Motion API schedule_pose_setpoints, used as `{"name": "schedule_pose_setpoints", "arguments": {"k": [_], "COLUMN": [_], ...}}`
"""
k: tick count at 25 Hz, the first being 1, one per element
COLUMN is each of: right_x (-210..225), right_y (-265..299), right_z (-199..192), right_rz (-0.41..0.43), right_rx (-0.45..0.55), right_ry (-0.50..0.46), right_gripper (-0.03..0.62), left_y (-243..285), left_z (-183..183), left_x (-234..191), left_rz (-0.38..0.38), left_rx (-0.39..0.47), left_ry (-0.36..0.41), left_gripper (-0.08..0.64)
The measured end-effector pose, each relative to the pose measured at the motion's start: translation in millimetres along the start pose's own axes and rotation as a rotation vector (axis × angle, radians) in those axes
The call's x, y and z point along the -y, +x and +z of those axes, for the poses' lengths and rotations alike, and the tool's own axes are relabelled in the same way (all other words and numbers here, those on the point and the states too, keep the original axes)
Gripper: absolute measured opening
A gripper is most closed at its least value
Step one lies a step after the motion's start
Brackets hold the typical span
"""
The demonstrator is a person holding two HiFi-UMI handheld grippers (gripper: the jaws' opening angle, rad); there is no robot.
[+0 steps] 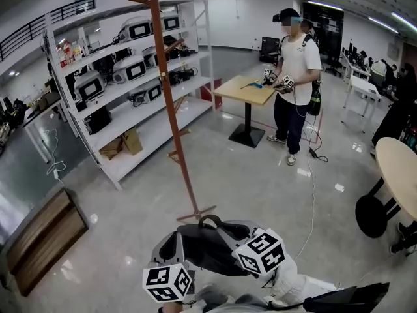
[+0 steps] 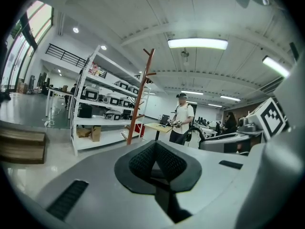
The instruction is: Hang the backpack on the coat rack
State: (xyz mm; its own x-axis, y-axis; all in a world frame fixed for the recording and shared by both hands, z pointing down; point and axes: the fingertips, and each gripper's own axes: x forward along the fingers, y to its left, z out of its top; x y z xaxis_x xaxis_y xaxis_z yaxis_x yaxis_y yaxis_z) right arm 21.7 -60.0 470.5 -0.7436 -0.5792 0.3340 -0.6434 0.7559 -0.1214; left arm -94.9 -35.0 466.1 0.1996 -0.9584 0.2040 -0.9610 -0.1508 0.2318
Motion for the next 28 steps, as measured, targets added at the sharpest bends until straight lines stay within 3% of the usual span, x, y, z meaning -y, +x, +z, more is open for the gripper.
{"name": "schedule_pose_setpoints", "arguments": {"k": [28], "right_x": [72], "right_y": [153], "right_z": [75], "right_rz": [0.109], "right_rx": [-0.016], "right_ry": [-0.024], "right_gripper": [0.04], "left_y": [160], "left_z": [66], "left_x": [-80], "left_rz": [-0.037], "left_rx": [0.05], "left_ry": [-0.017], "left_gripper": [0.0]}}
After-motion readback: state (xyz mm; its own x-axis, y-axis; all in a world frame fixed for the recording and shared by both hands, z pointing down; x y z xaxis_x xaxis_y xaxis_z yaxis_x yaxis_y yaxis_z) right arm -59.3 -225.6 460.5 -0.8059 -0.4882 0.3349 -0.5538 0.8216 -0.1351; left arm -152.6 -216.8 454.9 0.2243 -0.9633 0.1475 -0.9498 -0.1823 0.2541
